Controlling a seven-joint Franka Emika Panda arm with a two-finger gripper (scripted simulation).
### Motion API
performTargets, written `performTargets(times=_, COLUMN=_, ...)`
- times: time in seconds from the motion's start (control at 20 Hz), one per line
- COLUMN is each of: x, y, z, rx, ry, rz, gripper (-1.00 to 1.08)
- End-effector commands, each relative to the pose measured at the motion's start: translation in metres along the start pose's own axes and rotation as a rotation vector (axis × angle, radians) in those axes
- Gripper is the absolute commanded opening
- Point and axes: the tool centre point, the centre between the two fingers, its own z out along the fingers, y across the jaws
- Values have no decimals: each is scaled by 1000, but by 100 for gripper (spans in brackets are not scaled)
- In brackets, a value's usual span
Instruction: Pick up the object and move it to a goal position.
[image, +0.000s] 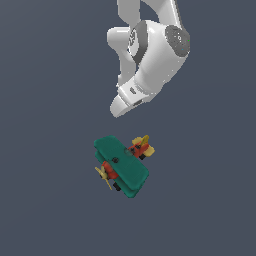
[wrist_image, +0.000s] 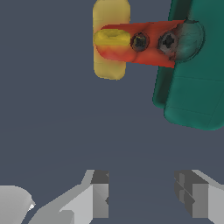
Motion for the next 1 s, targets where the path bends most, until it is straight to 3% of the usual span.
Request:
performTargets(times=0.0, x=3, y=1, z=4, rx=-22, ry=-32, rz=-64, gripper=28)
performTargets(times=0.95, x=29, y=11, z=30, rx=-155, ry=-273, rz=-521, gripper=28)
